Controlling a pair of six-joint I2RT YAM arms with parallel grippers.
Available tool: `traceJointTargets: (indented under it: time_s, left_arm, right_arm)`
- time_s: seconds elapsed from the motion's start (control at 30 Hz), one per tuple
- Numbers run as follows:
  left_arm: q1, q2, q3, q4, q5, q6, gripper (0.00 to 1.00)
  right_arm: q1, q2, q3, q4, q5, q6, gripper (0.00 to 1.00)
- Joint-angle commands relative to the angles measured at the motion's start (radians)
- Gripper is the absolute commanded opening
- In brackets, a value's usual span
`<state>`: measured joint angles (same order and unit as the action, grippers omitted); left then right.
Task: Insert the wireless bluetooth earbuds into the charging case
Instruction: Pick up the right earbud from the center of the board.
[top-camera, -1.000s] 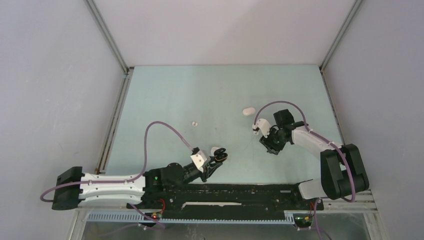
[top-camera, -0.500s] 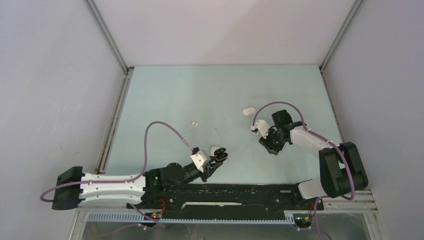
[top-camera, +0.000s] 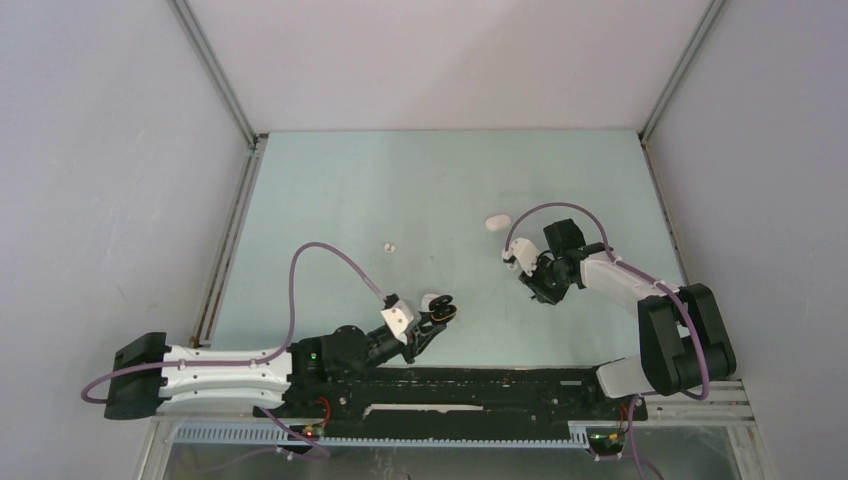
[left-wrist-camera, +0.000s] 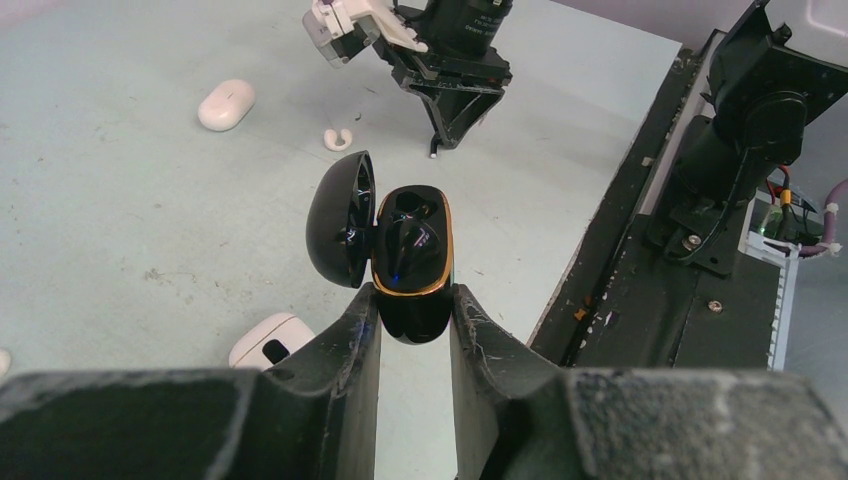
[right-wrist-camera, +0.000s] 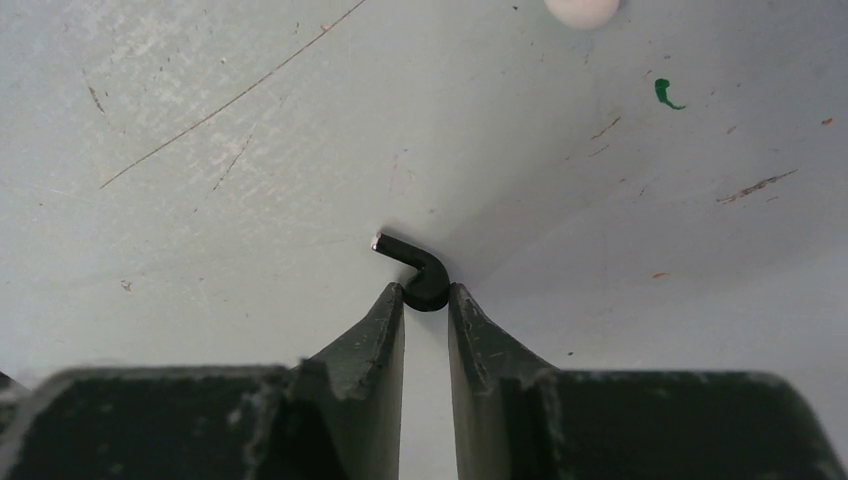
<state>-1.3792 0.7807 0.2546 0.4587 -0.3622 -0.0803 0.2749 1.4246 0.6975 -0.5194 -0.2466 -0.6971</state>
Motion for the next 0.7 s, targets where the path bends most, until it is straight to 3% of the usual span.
traceJointTargets:
  time_s: [0.0,0.3,0.57,0.67]
  left_arm:
    - [-0.006,0.003,0.01,0.059,-0.003,-0.012,0.0]
    - [-0.005,0.082,0.018,0.078,-0.015,-0.005,0.0]
    - [-0.006,0.239,0.046,0.194,-0.041,-0.005,0.0]
    - [-0.005,0.282,0.047,0.248,-0.06,-0.009,0.0]
  right_arm:
    - [-0.002,0.009,-0.01,0.048,0.012,-0.014,0.18]
    - [0.058,-0.207,0.008,-0.049,0.131,-0.095,0.01]
    - [0.261,-0.524,0.012,-0.082,0.376,-0.27,0.0]
    - [0.306,-0.533,0.09,-0.139,0.434,-0.307,0.0]
